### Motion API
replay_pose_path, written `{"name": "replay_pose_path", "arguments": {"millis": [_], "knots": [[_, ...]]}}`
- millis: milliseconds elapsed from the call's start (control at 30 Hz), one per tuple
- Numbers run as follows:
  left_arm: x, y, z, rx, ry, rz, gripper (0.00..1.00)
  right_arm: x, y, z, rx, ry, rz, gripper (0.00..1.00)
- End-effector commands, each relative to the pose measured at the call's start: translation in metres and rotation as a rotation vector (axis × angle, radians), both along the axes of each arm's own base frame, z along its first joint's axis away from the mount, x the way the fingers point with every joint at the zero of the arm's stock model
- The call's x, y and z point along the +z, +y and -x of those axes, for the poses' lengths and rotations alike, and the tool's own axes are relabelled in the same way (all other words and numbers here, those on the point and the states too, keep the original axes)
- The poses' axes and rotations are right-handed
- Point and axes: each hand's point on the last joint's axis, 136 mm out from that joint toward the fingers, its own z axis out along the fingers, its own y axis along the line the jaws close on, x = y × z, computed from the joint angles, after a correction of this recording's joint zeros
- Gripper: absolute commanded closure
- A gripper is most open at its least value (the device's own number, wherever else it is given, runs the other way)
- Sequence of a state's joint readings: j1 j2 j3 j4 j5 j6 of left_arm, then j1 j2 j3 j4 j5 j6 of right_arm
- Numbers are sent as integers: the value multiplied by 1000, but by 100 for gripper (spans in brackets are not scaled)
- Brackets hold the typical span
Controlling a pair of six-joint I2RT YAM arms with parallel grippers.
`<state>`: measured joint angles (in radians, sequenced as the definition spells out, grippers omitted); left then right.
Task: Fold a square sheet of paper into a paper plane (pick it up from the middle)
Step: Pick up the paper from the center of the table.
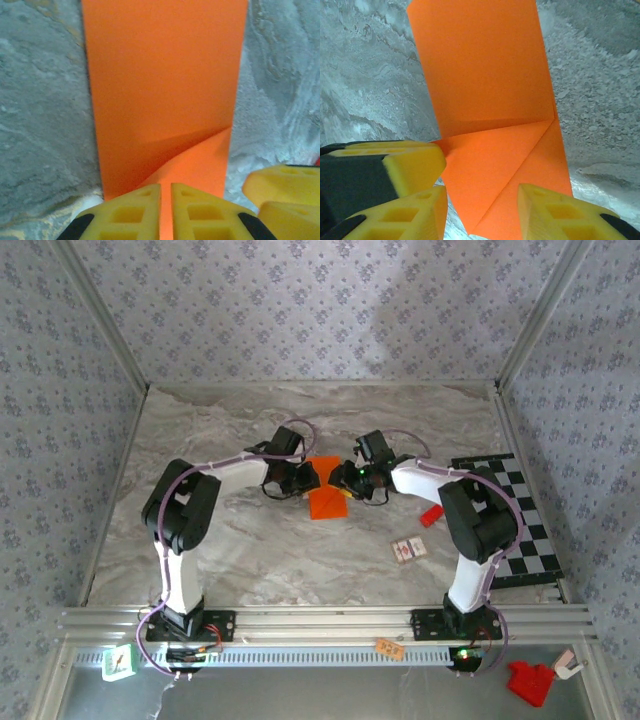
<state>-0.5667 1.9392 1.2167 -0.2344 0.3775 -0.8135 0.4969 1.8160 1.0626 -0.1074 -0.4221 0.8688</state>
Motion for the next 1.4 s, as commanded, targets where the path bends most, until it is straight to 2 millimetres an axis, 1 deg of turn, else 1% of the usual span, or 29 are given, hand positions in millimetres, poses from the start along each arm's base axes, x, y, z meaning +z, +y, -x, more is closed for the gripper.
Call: {"name": "replay_pose_path", "arguments": {"millis": [0,200,433,633,900,1067,1267,1367], "knots": [[-12,7,-2,38,19,-35,88,-12,1,3,-18,33,8,57],[-30,16,4,83,63,-72,88,-19,3,5,-20,52,15,56],[-43,25,13,129,108,-102,88,-25,8,8,-14,69,20,56],[-48,28,16,140,125,-108,88,-28,15,9,1,81,13,56],[-47,27,16,138,127,-106,88,-30,19,9,3,85,-1,59],[-48,27,17,138,130,-106,88,-28,21,8,-3,83,-19,63],[-48,27,17,138,129,-106,88,-27,19,6,-16,71,-21,64],[-48,28,17,137,130,-106,88,-25,22,5,-15,67,-39,66]]}}
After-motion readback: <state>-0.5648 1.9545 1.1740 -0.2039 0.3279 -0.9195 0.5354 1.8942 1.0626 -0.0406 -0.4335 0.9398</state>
